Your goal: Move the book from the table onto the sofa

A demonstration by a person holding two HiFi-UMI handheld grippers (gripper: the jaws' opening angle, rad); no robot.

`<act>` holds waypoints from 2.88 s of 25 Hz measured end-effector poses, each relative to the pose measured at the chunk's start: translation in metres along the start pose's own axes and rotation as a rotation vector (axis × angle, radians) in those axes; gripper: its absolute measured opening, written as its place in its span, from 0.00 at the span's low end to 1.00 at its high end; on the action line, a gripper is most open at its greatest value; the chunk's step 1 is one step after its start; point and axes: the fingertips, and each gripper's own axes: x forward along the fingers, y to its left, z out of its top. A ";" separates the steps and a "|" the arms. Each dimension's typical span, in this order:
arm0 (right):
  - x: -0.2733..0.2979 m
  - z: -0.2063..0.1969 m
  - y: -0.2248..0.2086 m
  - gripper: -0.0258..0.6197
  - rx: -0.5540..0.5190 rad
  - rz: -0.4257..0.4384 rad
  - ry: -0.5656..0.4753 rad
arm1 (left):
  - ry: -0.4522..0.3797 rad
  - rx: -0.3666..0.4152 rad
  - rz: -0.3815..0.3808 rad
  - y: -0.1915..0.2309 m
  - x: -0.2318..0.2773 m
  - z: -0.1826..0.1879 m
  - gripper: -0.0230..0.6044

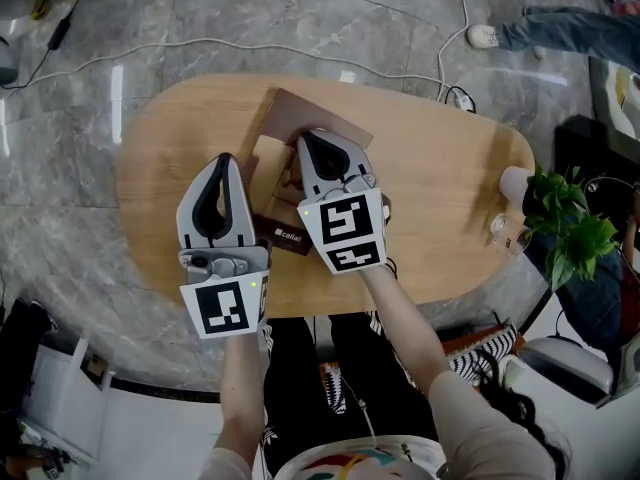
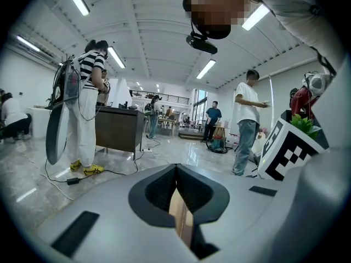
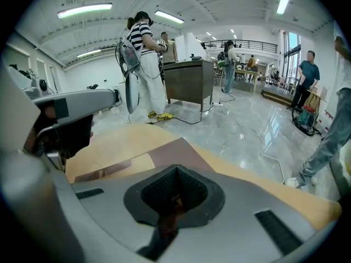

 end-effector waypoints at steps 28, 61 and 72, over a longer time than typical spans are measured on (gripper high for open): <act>0.025 0.140 -0.061 0.38 0.113 0.313 -0.273 | -0.010 -0.004 -0.038 0.024 0.060 0.031 0.05; 0.073 0.039 -0.038 0.32 0.316 1.257 0.661 | -0.004 -0.002 -0.069 0.029 0.062 0.023 0.05; 0.055 0.122 -0.062 0.28 0.500 1.271 0.491 | -0.016 0.016 -0.088 0.029 0.066 0.064 0.05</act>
